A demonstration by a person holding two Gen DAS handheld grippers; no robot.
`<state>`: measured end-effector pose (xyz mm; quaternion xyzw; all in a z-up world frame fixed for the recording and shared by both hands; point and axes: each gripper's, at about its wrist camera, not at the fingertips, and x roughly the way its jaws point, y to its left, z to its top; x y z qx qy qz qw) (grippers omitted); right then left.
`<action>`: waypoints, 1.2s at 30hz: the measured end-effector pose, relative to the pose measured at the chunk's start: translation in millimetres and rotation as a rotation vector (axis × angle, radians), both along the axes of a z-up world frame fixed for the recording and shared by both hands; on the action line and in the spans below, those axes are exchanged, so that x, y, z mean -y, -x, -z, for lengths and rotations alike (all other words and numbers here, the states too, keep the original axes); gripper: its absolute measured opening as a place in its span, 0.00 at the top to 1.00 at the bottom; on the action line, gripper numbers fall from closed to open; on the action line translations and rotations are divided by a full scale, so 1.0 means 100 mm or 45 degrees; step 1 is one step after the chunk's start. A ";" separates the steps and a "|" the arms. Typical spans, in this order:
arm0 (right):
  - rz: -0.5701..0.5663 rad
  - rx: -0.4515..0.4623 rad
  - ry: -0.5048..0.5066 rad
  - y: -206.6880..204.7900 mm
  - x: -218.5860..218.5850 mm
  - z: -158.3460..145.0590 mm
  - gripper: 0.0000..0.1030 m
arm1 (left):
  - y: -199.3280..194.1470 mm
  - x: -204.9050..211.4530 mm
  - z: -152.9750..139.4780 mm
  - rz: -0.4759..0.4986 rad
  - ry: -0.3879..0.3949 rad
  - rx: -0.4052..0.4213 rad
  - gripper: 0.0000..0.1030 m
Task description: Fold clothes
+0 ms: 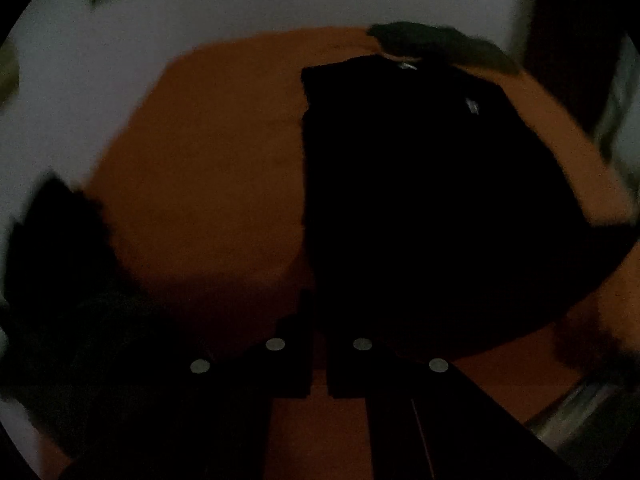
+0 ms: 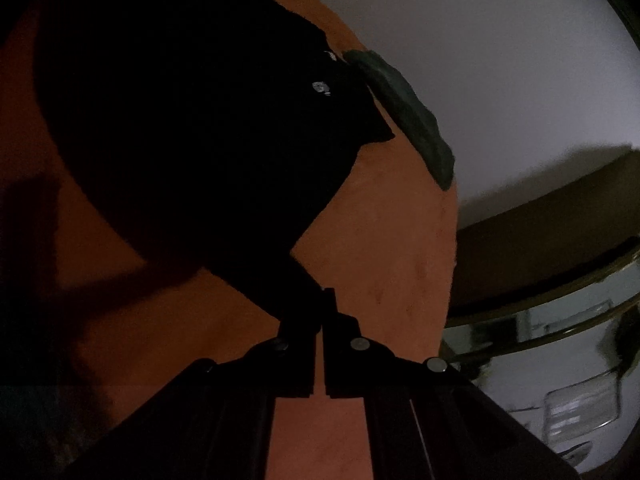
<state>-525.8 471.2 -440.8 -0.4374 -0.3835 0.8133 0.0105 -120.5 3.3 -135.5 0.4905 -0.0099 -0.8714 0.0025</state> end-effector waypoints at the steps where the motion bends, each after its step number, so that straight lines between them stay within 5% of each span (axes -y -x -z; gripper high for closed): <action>1: 0.011 0.017 0.030 0.09 -0.04 -0.06 0.99 | 0.14 0.07 -0.04 -0.034 -0.065 0.018 0.95; 5: 0.067 0.118 0.202 0.56 -0.23 -0.34 0.99 | 0.70 0.30 -0.15 -0.115 -0.219 0.091 0.95; 8: 0.060 0.185 0.276 1.00 -0.37 -0.52 0.99 | 1.22 0.49 -0.08 -0.182 -0.372 0.253 0.95; 13: 0.031 0.333 0.378 1.88 -0.54 -0.64 0.99 | 2.03 0.64 0.10 -0.167 -0.330 0.429 0.95; 19: -0.003 0.342 0.383 2.66 -0.59 -0.61 0.99 | 2.59 0.60 0.11 -0.135 -0.263 0.381 0.95; 25: 0.108 0.252 0.542 3.28 -0.79 -0.65 0.99 | 3.09 0.67 0.00 -0.190 -0.300 0.291 0.95; 30: 0.247 0.182 0.719 4.10 -1.10 -0.73 0.99 | 3.85 0.78 -0.08 -0.289 -0.360 0.236 0.95; 36: 0.367 0.166 0.684 5.13 -1.22 -0.49 0.99 | 4.87 0.73 0.10 -0.455 -0.350 0.229 0.95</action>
